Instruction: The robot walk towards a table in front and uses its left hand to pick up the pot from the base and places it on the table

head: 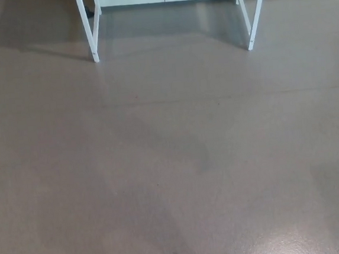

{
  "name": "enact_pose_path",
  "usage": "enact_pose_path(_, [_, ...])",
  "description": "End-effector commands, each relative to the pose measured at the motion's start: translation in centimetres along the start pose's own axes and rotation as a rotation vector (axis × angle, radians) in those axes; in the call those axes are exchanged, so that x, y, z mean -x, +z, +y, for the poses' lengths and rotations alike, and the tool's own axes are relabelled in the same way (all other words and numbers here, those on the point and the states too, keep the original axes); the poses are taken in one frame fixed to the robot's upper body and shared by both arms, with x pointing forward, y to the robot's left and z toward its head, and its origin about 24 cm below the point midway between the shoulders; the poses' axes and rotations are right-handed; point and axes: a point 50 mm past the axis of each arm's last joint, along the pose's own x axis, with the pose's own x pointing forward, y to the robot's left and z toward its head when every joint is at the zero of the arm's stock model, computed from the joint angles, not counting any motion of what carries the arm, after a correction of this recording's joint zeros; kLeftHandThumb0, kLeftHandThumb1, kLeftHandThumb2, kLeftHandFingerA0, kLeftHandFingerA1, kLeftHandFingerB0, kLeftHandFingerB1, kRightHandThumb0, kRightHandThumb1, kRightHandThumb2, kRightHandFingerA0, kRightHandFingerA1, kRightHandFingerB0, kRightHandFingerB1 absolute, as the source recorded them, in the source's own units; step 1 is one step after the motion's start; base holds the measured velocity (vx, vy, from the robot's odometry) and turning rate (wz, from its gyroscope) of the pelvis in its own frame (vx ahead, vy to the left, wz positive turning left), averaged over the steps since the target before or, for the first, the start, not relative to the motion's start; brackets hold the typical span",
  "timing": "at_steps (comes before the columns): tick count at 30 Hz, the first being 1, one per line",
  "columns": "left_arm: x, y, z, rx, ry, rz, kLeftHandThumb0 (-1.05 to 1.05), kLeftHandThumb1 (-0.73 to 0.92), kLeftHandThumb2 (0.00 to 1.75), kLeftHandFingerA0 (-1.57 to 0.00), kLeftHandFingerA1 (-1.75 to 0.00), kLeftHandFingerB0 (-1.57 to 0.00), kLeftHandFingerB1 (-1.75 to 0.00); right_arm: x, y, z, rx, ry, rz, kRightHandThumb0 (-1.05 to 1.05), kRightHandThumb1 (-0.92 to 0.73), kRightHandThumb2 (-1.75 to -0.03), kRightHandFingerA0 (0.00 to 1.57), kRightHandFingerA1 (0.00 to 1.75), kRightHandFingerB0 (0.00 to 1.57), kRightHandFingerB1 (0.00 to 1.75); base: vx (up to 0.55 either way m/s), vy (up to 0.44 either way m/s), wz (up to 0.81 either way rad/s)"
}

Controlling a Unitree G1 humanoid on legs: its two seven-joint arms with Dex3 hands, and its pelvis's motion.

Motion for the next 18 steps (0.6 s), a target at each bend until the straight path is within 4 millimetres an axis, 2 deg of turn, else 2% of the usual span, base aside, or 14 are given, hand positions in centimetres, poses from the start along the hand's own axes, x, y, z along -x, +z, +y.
enact_pose_path(1, [0.3,0.2,0.4,0.046,-0.030,-0.034,-0.20,0.59,0.57,-0.54,-0.46,-0.40,-0.38,0.2,0.2,-0.7,-0.006,-0.004,-0.057,-0.65,-0.53,-0.59,0.83,0.51,0.65,0.41,0.00,0.000,0.00])
enact_pose_path(16, [0.6,-0.3,0.5,0.031,-0.039,-0.026,-0.19,0.58,0.57,-0.50,-0.45,-0.40,-0.38,0.6,-0.7,-0.6,0.007,-0.002,-0.052,-0.61,-0.54,-0.58,0.84,0.51,0.67,0.43,0.00,0.000,0.00])
enact_pose_path(18, [1.1,-1.1,0.4,0.044,-0.032,-0.013,-0.23,0.54,0.56,-0.58,-0.46,-0.41,-0.38,0.9,-1.3,-0.8,0.031,0.004,-0.028,-0.61,-0.54,-0.58,0.82,0.49,0.63,0.40,0.03,-0.089,-0.08])
